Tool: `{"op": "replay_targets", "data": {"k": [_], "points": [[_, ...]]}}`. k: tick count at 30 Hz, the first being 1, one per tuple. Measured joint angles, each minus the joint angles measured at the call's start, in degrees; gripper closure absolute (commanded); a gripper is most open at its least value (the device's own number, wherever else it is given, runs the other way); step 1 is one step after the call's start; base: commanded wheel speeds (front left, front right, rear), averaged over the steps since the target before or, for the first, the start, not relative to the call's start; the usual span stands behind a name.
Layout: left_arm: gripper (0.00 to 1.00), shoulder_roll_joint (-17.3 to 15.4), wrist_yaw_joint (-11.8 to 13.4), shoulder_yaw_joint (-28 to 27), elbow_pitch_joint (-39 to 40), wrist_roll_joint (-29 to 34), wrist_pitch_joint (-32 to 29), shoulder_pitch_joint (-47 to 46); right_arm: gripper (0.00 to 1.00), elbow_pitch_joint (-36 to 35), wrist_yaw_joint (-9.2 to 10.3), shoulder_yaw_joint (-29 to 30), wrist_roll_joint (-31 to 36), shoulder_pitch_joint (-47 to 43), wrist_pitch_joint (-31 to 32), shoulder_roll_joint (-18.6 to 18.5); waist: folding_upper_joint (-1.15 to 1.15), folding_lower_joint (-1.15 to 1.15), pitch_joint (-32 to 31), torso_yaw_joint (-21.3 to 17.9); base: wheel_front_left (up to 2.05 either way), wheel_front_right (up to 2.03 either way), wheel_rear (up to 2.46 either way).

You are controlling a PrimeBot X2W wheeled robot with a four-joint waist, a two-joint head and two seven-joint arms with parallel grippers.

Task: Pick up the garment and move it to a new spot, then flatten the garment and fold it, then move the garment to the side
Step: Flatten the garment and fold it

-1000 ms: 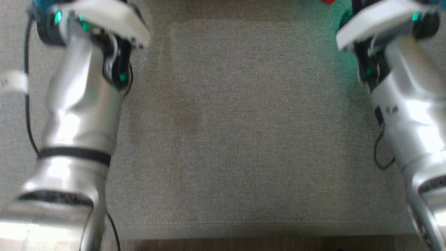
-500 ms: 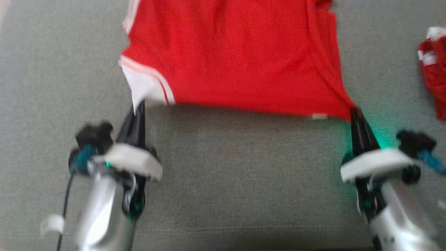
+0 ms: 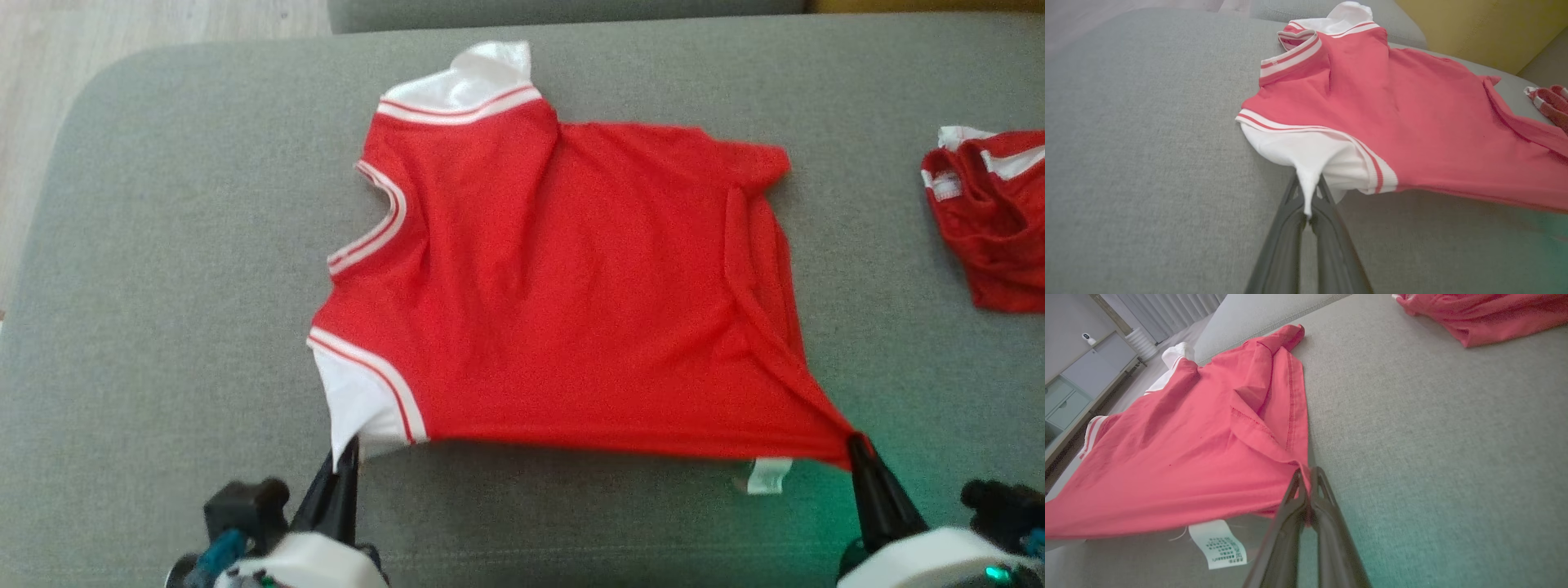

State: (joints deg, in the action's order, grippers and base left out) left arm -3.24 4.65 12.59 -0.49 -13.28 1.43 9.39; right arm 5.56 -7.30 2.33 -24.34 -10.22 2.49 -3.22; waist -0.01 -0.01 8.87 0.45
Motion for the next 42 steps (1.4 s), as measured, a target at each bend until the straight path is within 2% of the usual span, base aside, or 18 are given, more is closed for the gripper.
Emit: {"op": "replay_targets", "data": {"k": [6,11,15,22,27,33,34,35,36,37,42], "points": [[1.0,-0.03,3.89,0.75,8.58,-1.6,-4.82,7.58,1.0,-7.99,0.0,1.82,2.16,-7.39,6.06,0.99,0.0,0.0,-1.25,-0.05,0.0,0.0,0.0],[1.0,-0.75,4.32,1.07,9.79,-1.6,-6.41,7.65,1.0,-9.75,0.0,2.22,4.0,-7.97,10.61,1.05,0.0,0.0,-1.12,-0.25,0.0,0.0,0.0],[1.0,-3.28,1.75,1.27,9.21,-2.25,-10.62,4.16,1.0,-10.05,0.0,2.43,4.26,-6.34,17.95,1.1,0.0,0.0,-0.34,-0.76,0.0,0.0,0.0],[1.0,-8.29,-3.27,1.18,7.76,-5.65,-23.31,-7.43,1.0,-11.1,0.0,2.52,4.75,3.35,29.67,0.99,0.0,0.01,2.13,-2.1,0.0,0.0,0.0],[1.0,-10.36,-5.77,1.12,4.98,-7.78,-29.86,-14.43,1.0,-10.92,0.0,2.58,3.99,8.48,31.75,0.9,0.0,0.01,3.96,-2.51,0.0,0.0,0.0],[1.0,-10.61,-8.05,1.16,-1.53,-10.48,-32.72,-21.79,1.0,-8.35,0.0,2.18,2.63,13.66,29.81,0.49,0.0,0.01,5.94,-2.49,0.0,0.0,0.0],[0.75,-10.55,-8.28,1.18,-2.66,-10.98,-32.65,-22.82,1.0,-7.81,0.0,1.74,2.55,14.36,29.25,0.23,0.0,0.01,6.24,-2.48,0.0,0.0,0.0],[0.24,-10.29,-8.55,1.09,-3.79,-11.68,-32.36,-23.81,0.8,-7.61,0.0,1.43,2.34,14.82,27.6,0.01,0.0,0.02,6.55,-2.44,0.0,0.0,0.0],[0.0,-10.0,-8.66,0.92,-4.77,-11.99,-31.33,-24.64,0.15,-7.37,0.0,1.11,1.75,15.27,26.06,-0.16,0.0,0.01,6.86,-2.42,0.0,0.0,0.0],[0.0,-9.45,-8.59,0.48,-5.75,-12.04,-30.1,-25.45,0.0,-6.94,0.0,0.48,1.54,15.68,24.48,-0.62,0.0,0.02,7.12,-2.4,0.0,0.0,0.0],[0.0,-5.76,-6.1,-3.26,-8.03,-12.51,-17.81,-26.27,0.0,-6.66,0.01,-3.31,1.88,15.96,11.2,-2.45,0.0,0.02,8.17,-2.41,0.0,0.0,0.0]]}}
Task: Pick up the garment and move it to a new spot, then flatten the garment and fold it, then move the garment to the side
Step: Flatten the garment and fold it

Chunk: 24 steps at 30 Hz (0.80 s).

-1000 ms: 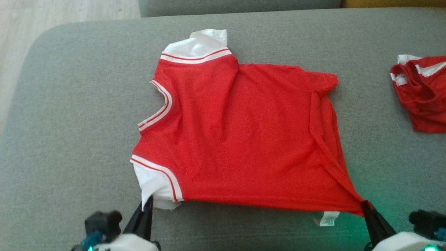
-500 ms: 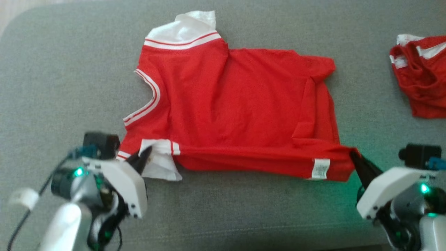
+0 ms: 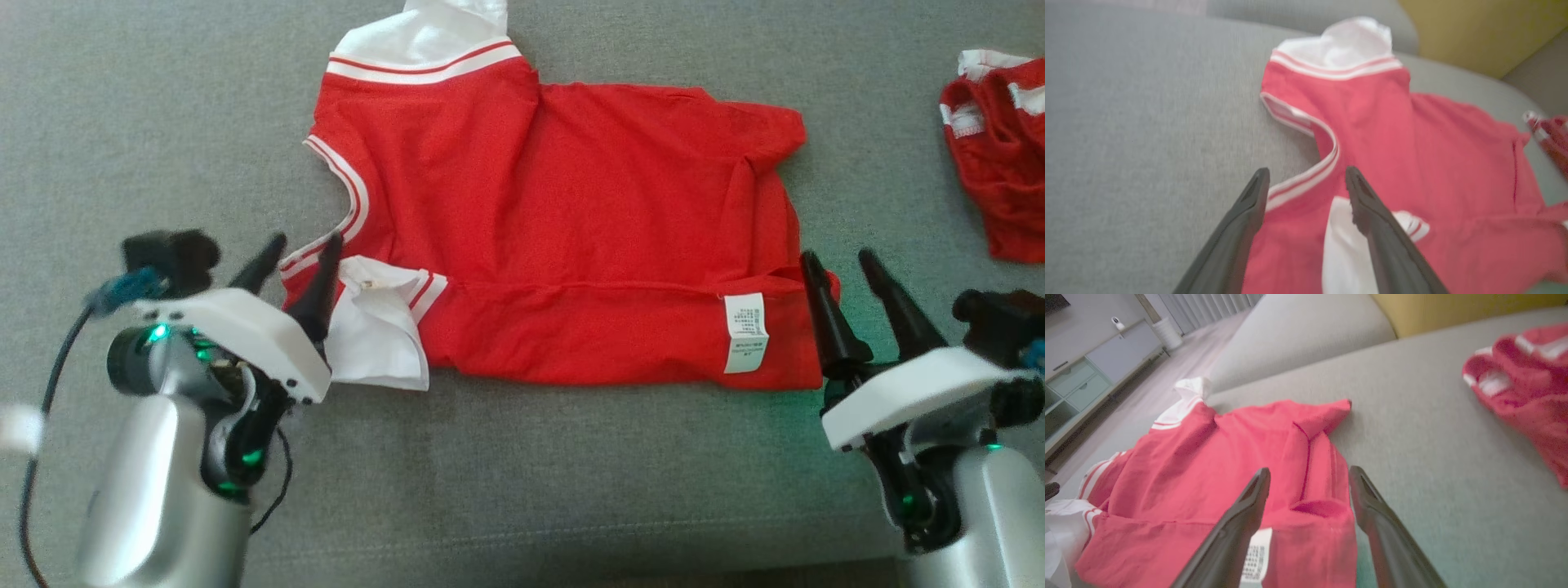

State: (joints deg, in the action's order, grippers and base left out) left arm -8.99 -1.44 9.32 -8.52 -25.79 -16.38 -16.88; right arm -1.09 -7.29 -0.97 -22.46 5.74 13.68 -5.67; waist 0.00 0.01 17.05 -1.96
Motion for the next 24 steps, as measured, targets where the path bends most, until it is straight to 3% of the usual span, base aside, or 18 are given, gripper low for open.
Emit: {"op": "replay_targets", "data": {"k": [4,5,10,15,24], "points": [[0.0,1.97,3.72,-1.21,1.65,4.95,14.96,2.03,0.0,-0.48,0.0,-2.25,6.06,-0.32,-13.03,-1.99,0.0,0.0,0.1,0.07,0.0,0.0,0.0],[0.0,1.97,3.72,-1.21,1.65,4.95,14.96,2.03,0.0,-0.48,0.0,-2.25,6.06,-0.32,-13.03,-1.99,0.0,0.0,0.1,0.07,0.0,0.0,0.0],[0.0,2.74,8.31,-1.56,3.78,10.28,27.42,8.66,0.0,-0.68,0.0,-1.62,11.17,-2.57,-21.72,-1.79,0.0,0.0,-0.85,0.23,0.0,0.0,0.0],[0.0,3.38,10.54,-0.79,7.4,13.78,30.19,15.49,0.0,-0.88,0.0,0.16,12.62,-7.62,-22.84,-0.03,0.0,-0.01,-2.62,0.47,0.0,0.0,0.0],[0.0,3.91,9.36,-0.33,8.44,14.73,30.66,21.52,0.0,-2.04,0.0,0.69,13.02,-12.33,-22.65,1.53,0.0,-0.01,-4.99,1.19,0.0,0.0,0.0]]}}
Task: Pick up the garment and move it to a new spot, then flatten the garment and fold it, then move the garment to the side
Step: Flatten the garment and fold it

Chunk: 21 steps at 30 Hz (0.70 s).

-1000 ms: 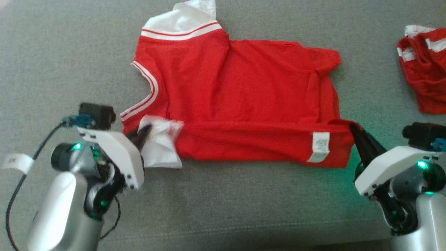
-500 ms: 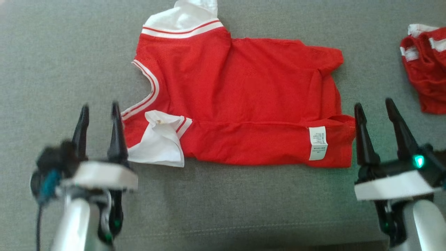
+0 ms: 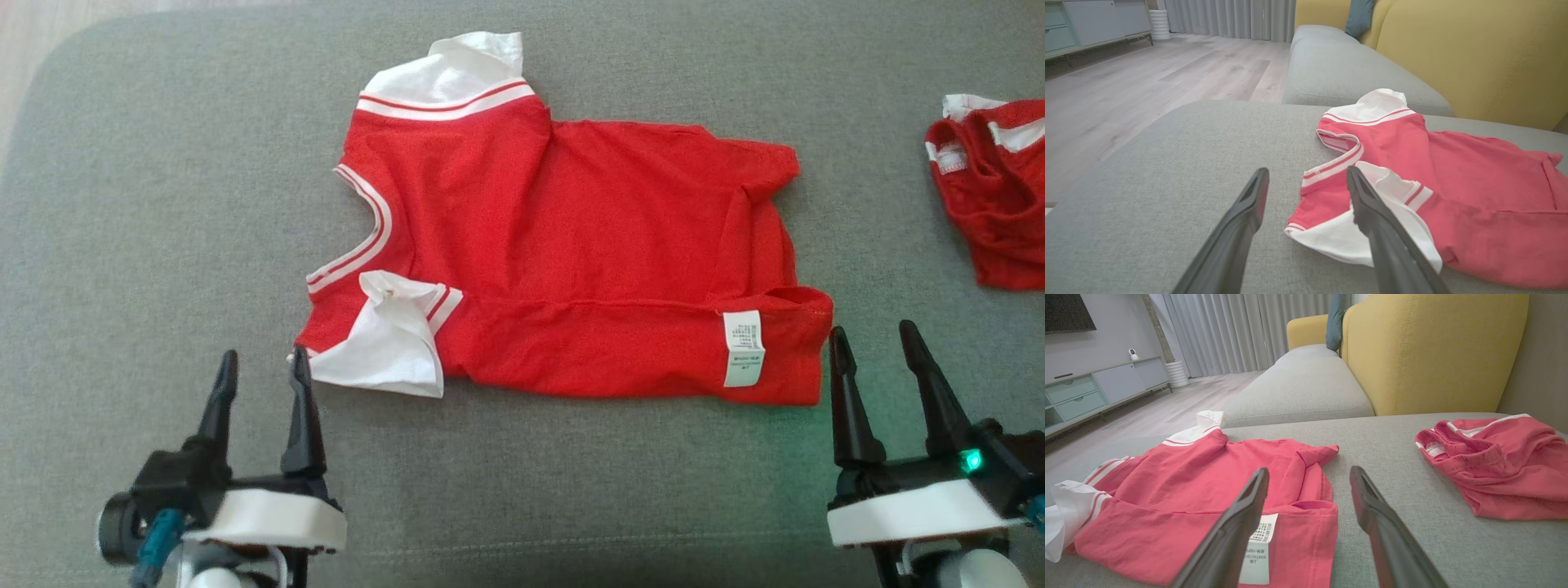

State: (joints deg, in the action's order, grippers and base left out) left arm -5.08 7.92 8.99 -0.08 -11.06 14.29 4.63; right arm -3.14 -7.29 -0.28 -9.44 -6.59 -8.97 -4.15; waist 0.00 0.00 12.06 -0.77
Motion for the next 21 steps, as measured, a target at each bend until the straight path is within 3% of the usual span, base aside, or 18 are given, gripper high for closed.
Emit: {"op": "replay_targets", "data": {"k": [13,21], "points": [[0.0,-0.09,-6.01,1.9,-13.92,-2.74,-1.41,-0.01,0.0,4.47,0.0,-0.33,-0.68,-2.15,1.9,0.38,0.0,0.0,0.83,-0.11,0.0,0.0,0.0],[0.0,-0.04,-8.45,1.55,-17.04,-4.25,-0.48,-6.77,0.0,10.13,0.0,-0.85,-1.8,1.26,1.56,0.67,0.0,0.0,3.23,-0.62,0.0,0.0,0.0]]}}
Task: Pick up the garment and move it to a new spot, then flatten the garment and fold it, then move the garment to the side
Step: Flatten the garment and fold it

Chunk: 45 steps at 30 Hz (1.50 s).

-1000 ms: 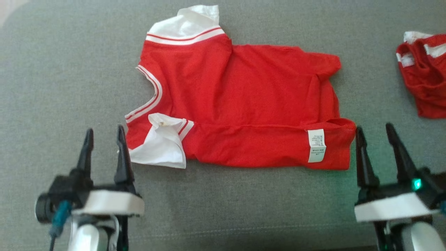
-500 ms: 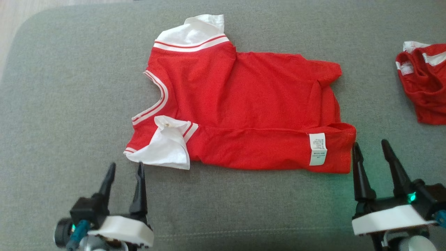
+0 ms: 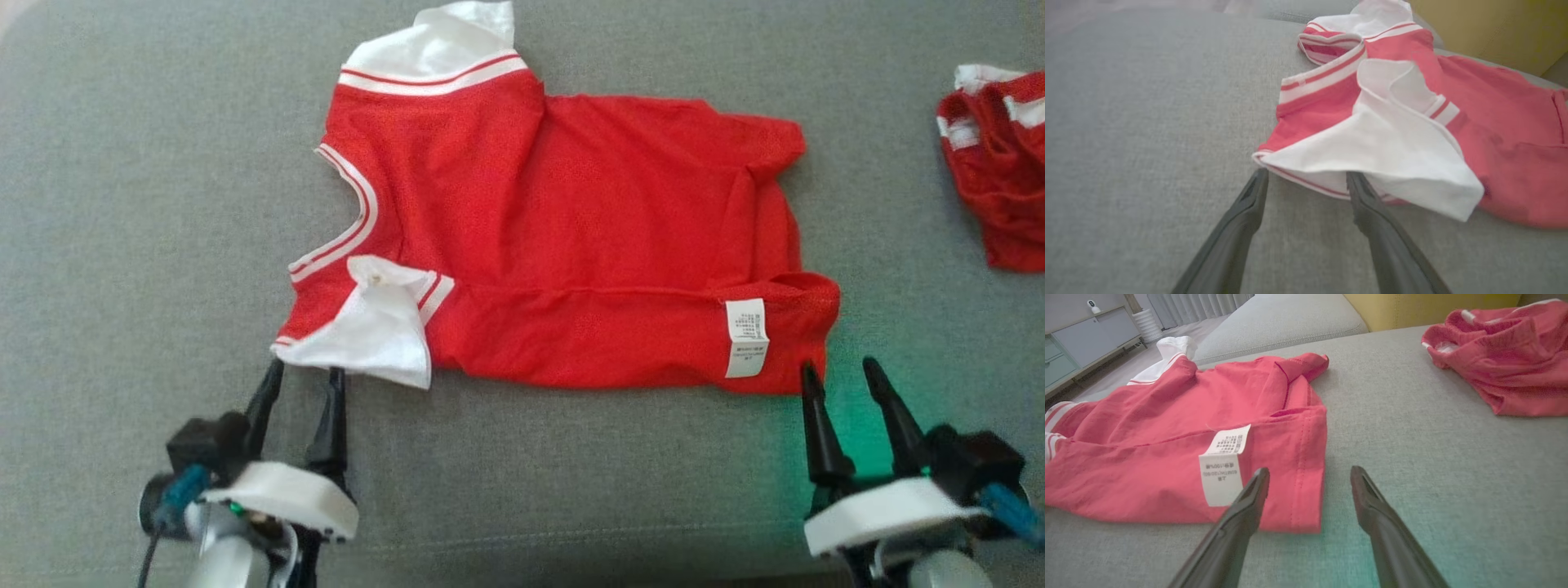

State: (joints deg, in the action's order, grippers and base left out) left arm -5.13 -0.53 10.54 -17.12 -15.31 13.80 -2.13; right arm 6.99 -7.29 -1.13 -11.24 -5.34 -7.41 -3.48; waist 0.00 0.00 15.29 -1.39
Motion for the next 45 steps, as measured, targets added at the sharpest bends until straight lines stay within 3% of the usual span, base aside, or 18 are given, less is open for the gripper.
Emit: {"op": "replay_targets", "data": {"k": [15,16,17,18,19,28,38,45], "points": [[0.0,0.14,-3.59,-1.74,-3.69,-4.95,-1.76,-6.89,0.0,8.44,0.0,-1.55,-2.5,9.03,2.98,-0.02,0.0,0.0,5.61,0.27,0.0,0.0,0.0],[0.0,0.14,-3.94,-1.8,-4.01,-5.78,-2.65,-7.56,0.4,8.48,0.0,-1.79,-2.82,9.6,3.11,-0.1,0.0,0.0,5.95,0.33,0.0,0.0,0.0],[0.04,0.11,-4.32,-1.64,-4.3,-6.22,-3.28,-8.16,1.0,8.53,0.0,-2.18,-3.38,10.09,3.52,-0.25,0.0,0.0,6.25,0.4,0.0,0.0,0.0],[0.59,0.04,-4.58,-1.56,-4.45,-6.26,-3.81,-8.67,1.0,8.58,0.0,-2.23,-3.92,10.47,3.81,-0.33,0.0,0.0,6.45,0.47,0.0,0.0,0.0],[1.0,-0.01,-4.59,-1.51,-4.43,-6.57,-4.26,-9.09,1.0,8.53,0.0,-2.21,-4.09,10.69,3.9,-0.41,0.0,0.0,6.57,0.52,0.0,0.0,0.0],[1.0,-0.27,-4.9,-0.74,-0.52,-8.46,-6.86,-6.78,1.0,4.85,0.0,-2.11,-5.42,7.72,6.06,-0.66,0.0,0.01,5.04,0.74,0.0,0.0,0.0],[1.0,-1.88,-0.21,-2.19,11.0,-10.92,-14.92,5.01,1.0,0.7,0.0,0.45,-5.59,1.3,9.7,-2.66,0.0,0.0,1.76,1.09,0.0,0.0,0.0],[1.0,-1.72,1.83,-2.1,14.15,-12.65,-18.18,12.59,1.0,1.45,0.0,1.2,-5.95,-3.04,10.99,-2.7,0.0,0.0,-0.77,1.98,0.0,0.0,0.0]]}}
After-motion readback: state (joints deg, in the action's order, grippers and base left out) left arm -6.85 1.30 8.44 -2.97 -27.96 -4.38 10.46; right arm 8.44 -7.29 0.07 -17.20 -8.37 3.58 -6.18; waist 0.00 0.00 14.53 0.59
